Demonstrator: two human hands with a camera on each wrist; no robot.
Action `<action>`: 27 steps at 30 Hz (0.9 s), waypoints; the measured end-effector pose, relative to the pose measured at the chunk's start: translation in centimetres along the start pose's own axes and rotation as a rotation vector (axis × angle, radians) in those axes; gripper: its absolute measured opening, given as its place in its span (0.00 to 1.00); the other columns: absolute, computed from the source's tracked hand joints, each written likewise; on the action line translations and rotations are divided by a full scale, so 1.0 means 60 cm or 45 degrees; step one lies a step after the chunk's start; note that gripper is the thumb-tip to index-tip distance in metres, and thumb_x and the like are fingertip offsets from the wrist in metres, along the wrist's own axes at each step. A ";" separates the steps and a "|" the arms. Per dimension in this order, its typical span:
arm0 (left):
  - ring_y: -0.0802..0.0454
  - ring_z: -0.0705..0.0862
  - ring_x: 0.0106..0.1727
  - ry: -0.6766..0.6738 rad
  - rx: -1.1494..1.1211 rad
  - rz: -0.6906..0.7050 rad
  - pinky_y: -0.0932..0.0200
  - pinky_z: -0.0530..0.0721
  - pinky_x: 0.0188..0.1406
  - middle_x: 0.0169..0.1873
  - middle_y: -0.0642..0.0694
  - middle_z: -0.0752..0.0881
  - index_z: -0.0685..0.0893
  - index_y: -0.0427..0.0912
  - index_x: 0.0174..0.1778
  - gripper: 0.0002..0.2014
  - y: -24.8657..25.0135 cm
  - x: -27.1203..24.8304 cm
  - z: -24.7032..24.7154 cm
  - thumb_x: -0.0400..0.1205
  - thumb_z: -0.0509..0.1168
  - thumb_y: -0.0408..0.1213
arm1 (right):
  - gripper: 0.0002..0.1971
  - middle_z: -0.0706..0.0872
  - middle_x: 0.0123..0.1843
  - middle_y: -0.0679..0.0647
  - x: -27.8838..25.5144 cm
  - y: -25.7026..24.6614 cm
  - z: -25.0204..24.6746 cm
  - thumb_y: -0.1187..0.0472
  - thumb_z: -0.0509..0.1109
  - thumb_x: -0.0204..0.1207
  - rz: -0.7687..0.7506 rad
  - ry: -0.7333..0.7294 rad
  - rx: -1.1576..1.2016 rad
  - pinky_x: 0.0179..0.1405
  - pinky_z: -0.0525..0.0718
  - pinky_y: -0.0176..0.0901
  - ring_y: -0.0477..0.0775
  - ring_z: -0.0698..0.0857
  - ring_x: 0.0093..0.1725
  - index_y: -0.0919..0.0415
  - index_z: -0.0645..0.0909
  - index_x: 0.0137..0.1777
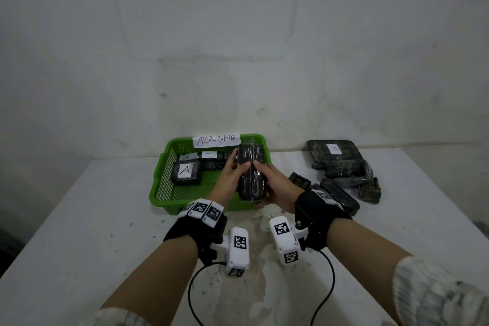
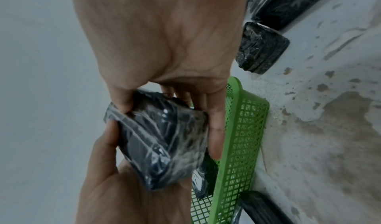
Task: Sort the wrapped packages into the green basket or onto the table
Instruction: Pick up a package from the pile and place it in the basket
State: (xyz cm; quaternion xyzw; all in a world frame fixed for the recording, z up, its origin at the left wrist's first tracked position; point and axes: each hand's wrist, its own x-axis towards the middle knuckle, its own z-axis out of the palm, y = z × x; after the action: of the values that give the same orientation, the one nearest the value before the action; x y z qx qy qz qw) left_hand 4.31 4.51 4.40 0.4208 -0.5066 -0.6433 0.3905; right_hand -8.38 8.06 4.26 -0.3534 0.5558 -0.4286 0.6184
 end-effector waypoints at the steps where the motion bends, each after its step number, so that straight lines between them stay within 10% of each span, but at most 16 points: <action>1: 0.47 0.82 0.59 0.009 -0.001 0.004 0.45 0.80 0.64 0.67 0.39 0.77 0.60 0.49 0.81 0.30 0.000 0.002 -0.001 0.83 0.61 0.33 | 0.29 0.81 0.68 0.55 -0.001 -0.002 0.000 0.36 0.62 0.79 0.002 -0.004 -0.022 0.48 0.88 0.67 0.61 0.83 0.64 0.51 0.68 0.74; 6: 0.44 0.80 0.63 -0.013 0.098 0.000 0.42 0.80 0.63 0.66 0.38 0.78 0.64 0.54 0.78 0.30 -0.003 0.001 -0.005 0.82 0.63 0.31 | 0.28 0.82 0.66 0.52 -0.002 -0.019 -0.004 0.33 0.56 0.79 0.020 -0.009 -0.098 0.67 0.76 0.70 0.58 0.81 0.66 0.47 0.72 0.73; 15: 0.49 0.81 0.57 0.012 0.019 -0.040 0.36 0.79 0.63 0.62 0.41 0.78 0.68 0.52 0.68 0.19 -0.007 0.002 -0.009 0.82 0.64 0.41 | 0.28 0.80 0.69 0.55 -0.001 -0.013 -0.009 0.34 0.60 0.78 0.051 -0.051 -0.116 0.61 0.79 0.73 0.61 0.80 0.66 0.48 0.72 0.72; 21: 0.48 0.81 0.53 0.123 0.200 0.112 0.53 0.83 0.48 0.57 0.40 0.77 0.70 0.48 0.65 0.15 -0.010 0.014 -0.011 0.83 0.62 0.39 | 0.34 0.81 0.67 0.56 -0.005 -0.013 -0.017 0.26 0.51 0.75 0.103 -0.098 0.006 0.54 0.83 0.74 0.63 0.79 0.67 0.48 0.78 0.69; 27: 0.45 0.82 0.49 0.335 0.323 0.196 0.50 0.82 0.47 0.43 0.47 0.81 0.74 0.48 0.52 0.03 -0.005 0.019 -0.034 0.85 0.58 0.35 | 0.14 0.82 0.55 0.54 -0.001 -0.005 -0.033 0.53 0.54 0.88 -0.019 0.025 0.052 0.56 0.80 0.68 0.56 0.83 0.50 0.53 0.78 0.64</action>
State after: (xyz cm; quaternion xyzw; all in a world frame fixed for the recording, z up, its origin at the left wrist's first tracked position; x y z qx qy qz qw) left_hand 5.82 2.86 3.66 0.5071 -0.5590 -0.4819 0.4452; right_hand -10.38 8.07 4.30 -0.3407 0.5504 -0.4480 0.6167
